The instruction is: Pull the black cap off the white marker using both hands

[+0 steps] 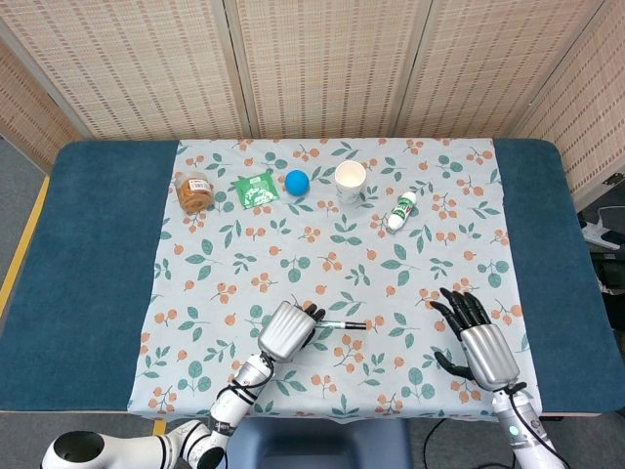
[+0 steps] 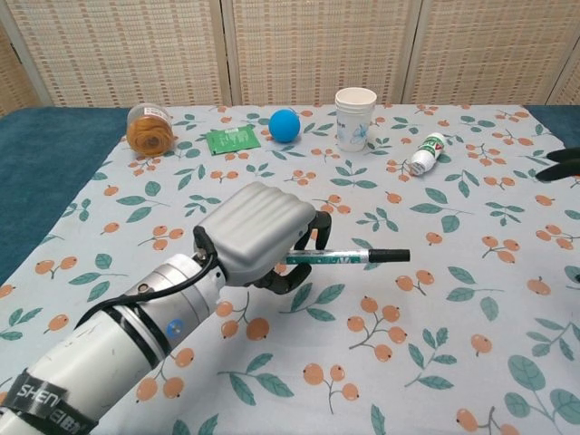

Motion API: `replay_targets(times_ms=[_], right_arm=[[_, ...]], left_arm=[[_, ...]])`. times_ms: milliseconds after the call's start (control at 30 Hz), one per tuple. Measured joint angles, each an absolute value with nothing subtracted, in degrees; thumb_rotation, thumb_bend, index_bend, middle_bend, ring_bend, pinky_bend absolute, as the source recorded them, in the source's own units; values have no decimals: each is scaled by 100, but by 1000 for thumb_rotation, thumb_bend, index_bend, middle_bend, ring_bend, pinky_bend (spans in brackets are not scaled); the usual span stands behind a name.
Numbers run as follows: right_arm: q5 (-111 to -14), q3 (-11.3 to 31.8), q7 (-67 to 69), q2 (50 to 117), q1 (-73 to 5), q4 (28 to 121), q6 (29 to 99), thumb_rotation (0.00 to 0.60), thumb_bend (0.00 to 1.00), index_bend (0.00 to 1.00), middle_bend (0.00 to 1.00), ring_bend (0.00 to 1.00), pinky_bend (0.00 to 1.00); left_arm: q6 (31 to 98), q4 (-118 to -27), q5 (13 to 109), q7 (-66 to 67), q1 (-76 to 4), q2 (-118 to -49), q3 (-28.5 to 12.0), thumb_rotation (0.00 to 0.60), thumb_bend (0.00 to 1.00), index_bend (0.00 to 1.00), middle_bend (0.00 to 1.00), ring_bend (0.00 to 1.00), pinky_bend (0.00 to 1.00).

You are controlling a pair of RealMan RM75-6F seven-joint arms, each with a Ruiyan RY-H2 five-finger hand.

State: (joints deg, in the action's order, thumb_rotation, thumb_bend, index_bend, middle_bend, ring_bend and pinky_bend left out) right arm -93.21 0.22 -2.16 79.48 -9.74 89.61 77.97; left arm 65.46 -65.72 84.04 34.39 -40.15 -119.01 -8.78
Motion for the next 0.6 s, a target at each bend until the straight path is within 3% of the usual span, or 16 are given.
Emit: replay_targets(times_ms=[133, 300, 600], right_arm=[[-9322, 101, -208, 8249, -1108, 8873, 7700, 600, 200, 356, 10, 0, 0], [-9224, 257, -278, 8880, -1455, 8647, 7337, 600, 240, 382, 10, 0, 0], [-9171, 330, -114, 9266, -1717, 8368, 7191, 600, 243, 385, 10, 0, 0]], left_arm=[[6544, -6781, 8340, 3646, -3999, -11866, -892, 600, 428, 648, 751, 786, 938], [6532, -7156, 8173, 4064, -3968, -11829, -919, 600, 428, 642, 747, 787, 937], [6505, -7453, 7977, 4284, -3961, -11853, -947, 600, 428, 637, 743, 786, 938]])
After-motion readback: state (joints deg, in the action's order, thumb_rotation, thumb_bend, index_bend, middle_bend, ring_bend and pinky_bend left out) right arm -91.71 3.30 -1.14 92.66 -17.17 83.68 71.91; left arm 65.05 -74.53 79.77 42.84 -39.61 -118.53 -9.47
